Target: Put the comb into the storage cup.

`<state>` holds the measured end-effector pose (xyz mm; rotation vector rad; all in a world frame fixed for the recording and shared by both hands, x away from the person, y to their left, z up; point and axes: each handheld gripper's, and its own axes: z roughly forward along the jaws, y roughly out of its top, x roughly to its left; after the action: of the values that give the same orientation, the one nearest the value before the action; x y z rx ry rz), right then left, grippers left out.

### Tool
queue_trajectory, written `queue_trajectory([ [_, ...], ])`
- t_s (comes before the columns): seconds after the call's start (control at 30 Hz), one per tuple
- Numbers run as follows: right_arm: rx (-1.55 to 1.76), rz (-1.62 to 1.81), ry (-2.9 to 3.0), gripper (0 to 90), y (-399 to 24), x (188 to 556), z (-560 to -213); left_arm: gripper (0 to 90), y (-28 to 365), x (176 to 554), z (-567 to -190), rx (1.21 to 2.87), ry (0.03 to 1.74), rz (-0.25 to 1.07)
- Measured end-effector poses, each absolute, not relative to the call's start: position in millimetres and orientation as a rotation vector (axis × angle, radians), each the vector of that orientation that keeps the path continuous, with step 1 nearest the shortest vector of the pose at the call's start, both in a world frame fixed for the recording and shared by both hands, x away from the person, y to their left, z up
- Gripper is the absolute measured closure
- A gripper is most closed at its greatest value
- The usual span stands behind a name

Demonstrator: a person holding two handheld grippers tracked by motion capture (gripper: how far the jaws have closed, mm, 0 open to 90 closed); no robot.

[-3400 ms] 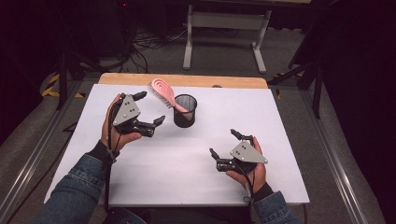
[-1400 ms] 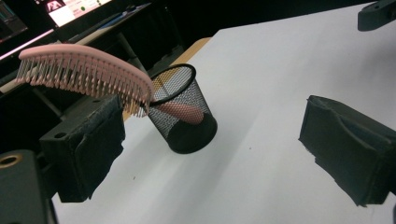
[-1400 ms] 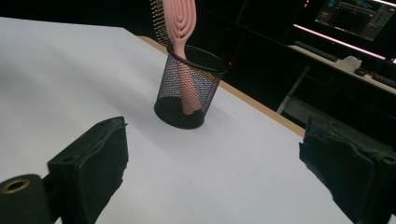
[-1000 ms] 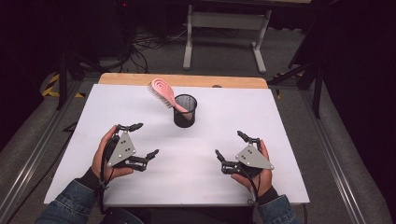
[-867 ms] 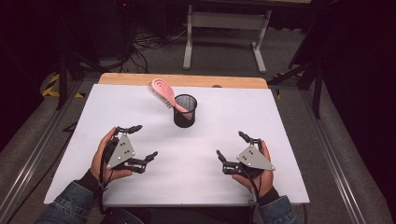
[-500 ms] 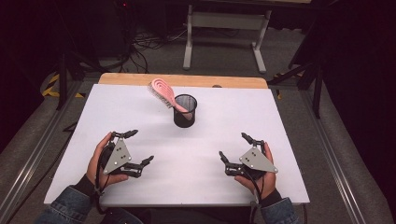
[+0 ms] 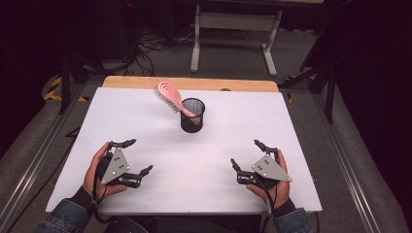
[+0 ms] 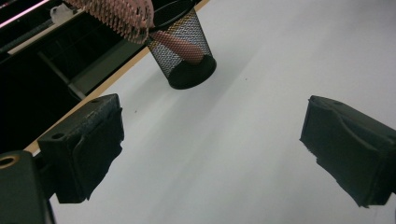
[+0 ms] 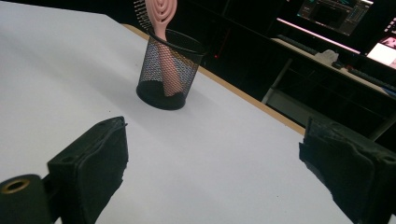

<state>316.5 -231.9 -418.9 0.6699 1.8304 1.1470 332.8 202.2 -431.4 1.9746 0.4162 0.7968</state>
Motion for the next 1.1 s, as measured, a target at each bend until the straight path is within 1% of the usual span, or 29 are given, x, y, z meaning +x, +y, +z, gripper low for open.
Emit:
queue_trajectory([
  [0.4,0.707,1.132,1.819,8.3,-243,315,-421,7.0,217,329,-438,1.983,0.458,0.810],
  [0.83,0.740,1.117,1.819,8.1,-255,312,-425,7.1,233,327,-444,1.974,0.513,0.786],
  [1.1,0.766,1.108,1.841,5.1,-263,312,-431,6.6,238,325,-450,1.978,0.552,0.761],
])
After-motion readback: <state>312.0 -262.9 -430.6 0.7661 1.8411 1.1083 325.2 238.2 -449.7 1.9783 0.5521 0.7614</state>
